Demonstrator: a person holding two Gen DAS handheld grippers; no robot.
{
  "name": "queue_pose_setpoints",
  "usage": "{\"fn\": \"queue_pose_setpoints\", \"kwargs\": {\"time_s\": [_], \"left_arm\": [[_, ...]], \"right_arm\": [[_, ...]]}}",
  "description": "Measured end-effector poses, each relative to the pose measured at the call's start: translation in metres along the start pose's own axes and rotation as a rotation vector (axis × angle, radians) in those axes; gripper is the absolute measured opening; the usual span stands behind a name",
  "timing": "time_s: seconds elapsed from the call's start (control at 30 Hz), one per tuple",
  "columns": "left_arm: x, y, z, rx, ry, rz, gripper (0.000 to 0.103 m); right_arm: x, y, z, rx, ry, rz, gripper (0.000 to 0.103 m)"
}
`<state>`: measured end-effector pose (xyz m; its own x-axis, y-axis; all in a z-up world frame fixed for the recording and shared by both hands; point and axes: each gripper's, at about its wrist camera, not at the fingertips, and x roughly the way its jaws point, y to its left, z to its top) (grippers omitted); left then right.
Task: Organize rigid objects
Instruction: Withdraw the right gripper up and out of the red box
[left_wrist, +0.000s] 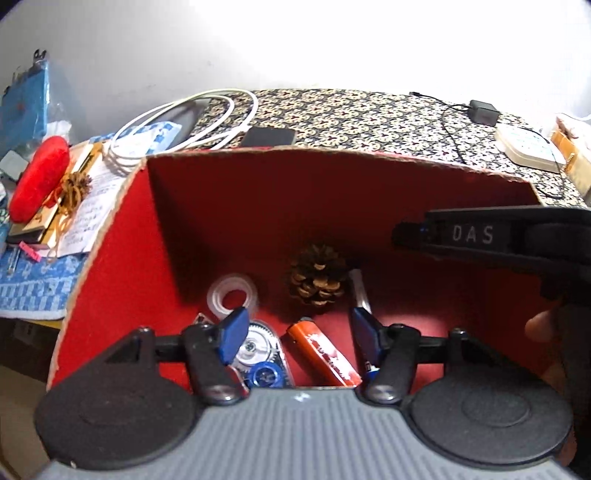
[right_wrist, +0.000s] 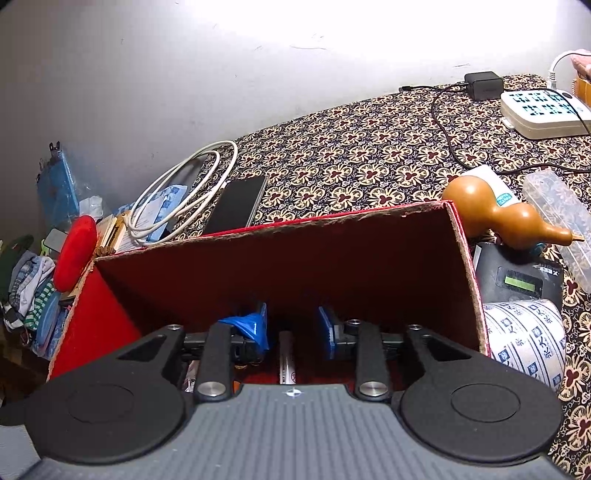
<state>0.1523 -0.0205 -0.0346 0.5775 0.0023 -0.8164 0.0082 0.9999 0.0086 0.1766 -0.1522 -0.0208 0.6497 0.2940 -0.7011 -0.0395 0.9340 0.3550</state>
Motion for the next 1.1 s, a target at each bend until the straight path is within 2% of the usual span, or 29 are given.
{"fn": "queue_pose_setpoints", "kwargs": {"time_s": [0.27,0.37,0.57,0.77,0.93,1.03,1.1], "left_arm": [[0.003,0.001,0.002,-0.042,0.021,0.059,0.065],[0.005,0.005,0.004,-0.072,0.036,0.059,0.065],[0.005,0.001,0.003,-0.069,0.042,0.119,0.065],[0.005,-0.001,0.002,-0.07,0.047,0.167,0.065],[0.003,-0.003,-0.002,-0.078,0.052,0.204,0.065],[0.0,-0.005,-0.005,-0.07,0.047,0.216,0.066],[-0.002,-0.004,-0.007,-0.077,0.032,0.216,0.066]], "right_arm": [[0.005,0.001,0.001,-0.001,0.033,0.0,0.016],[0.002,0.0,0.0,0.005,0.01,0.002,0.016],[-0.007,0.003,-0.002,-0.018,-0.058,0.022,0.017],[-0.009,0.004,-0.001,-0.033,-0.078,0.037,0.018],[-0.007,0.003,-0.001,-0.046,-0.054,0.05,0.018],[-0.01,0.004,0.0,-0.052,-0.067,0.052,0.019],[-0.009,0.007,0.0,-0.073,-0.031,0.036,0.019]]}}
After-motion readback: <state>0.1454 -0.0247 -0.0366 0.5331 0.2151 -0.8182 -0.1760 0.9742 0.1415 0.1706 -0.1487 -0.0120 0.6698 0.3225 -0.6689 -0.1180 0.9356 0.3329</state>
